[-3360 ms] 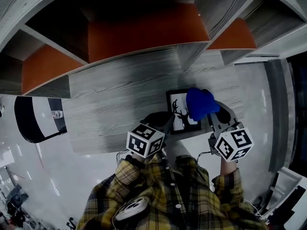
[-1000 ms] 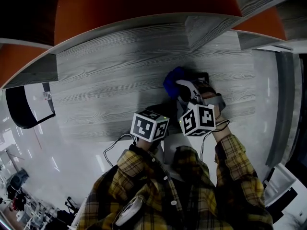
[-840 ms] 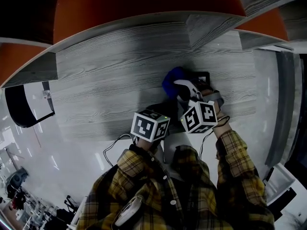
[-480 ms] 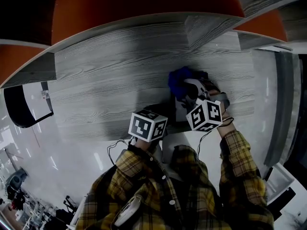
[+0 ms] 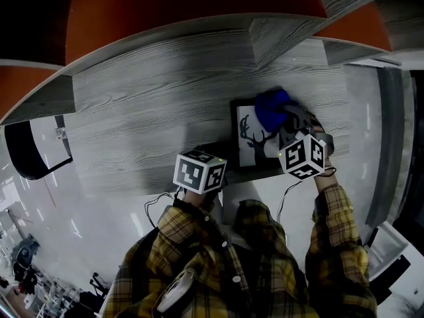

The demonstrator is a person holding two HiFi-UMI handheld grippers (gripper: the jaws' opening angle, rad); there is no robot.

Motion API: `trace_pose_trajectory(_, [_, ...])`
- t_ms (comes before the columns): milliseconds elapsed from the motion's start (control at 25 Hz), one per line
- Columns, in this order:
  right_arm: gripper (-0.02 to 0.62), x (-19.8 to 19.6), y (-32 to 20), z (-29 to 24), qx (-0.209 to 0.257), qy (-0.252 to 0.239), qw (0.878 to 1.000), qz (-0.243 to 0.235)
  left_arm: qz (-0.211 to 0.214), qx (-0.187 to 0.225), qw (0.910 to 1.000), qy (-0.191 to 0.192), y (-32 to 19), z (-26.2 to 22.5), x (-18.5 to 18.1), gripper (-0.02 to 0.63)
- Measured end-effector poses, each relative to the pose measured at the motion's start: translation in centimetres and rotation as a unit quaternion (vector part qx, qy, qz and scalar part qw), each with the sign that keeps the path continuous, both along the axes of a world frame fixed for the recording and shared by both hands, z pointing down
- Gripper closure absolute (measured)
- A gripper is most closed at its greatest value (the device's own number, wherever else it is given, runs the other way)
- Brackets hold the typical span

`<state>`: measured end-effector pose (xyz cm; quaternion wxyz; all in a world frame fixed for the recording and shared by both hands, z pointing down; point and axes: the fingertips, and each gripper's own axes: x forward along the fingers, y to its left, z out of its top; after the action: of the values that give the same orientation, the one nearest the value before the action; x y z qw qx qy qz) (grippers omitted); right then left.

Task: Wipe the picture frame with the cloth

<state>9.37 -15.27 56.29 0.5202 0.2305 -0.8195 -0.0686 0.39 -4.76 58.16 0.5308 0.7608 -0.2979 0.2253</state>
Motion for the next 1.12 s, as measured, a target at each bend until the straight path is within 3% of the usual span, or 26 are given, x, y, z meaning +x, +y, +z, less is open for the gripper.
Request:
trace_pose_trajectory(120, [0.561,2.9,-0.7,0.1,-0.012,0.004,0.998,0.054,0.001,0.000,1.0000,0.000,0.0,0.0,0.0,0.528])
trace_pose_trajectory(240, [0.563,4.5,-0.5,0.8,-0.026,-0.006,0.997,0.076,0.002,0.001,1.0000,-0.002,0.0,0.0,0.0,0.529])
trace_pose_trajectory(360, [0.563,3.7,-0.1,-0.2,-0.024,-0.032,0.996,0.084,0.002,0.000,1.0000,0.001,0.0,0.0,0.2,0.528])
trace_pose_trajectory(480, [0.561,1.3,0.3,-3.2,-0.019,-0.093,0.992,0.085,0.002,-0.002,1.0000,0.001,0.0,0.0,0.2,0.529])
trace_pose_trajectory(600, [0.561,-2.0,1.7,-6.9,-0.020,-0.155,0.986,0.052,0.002,0.000,1.0000,-0.001,0.1,0.0,0.1,0.528])
trace_pose_trajectory(720, [0.561,-5.3,4.0,-8.3,-0.036,-0.179,0.983,-0.001,0.003,0.002,1.0000,-0.002,0.0,0.0,0.2,0.528])
trace_pose_trajectory(880, [0.561,-8.9,7.2,-4.6,-0.086,-0.157,0.983,-0.050,0.003,0.002,1.0000,-0.003,0.1,0.0,0.1,0.528])
trace_pose_trajectory(1000, [0.561,-10.1,8.3,-1.5,-0.091,-0.119,0.986,-0.072,0.003,0.002,1.0000,-0.003,0.0,0.0,0.2,0.528])
trace_pose_trajectory(1120, [0.561,-10.3,7.9,-0.2,-0.090,-0.114,0.986,-0.079,0.003,0.003,1.0000,-0.002,-0.1,0.0,0.1,0.528])
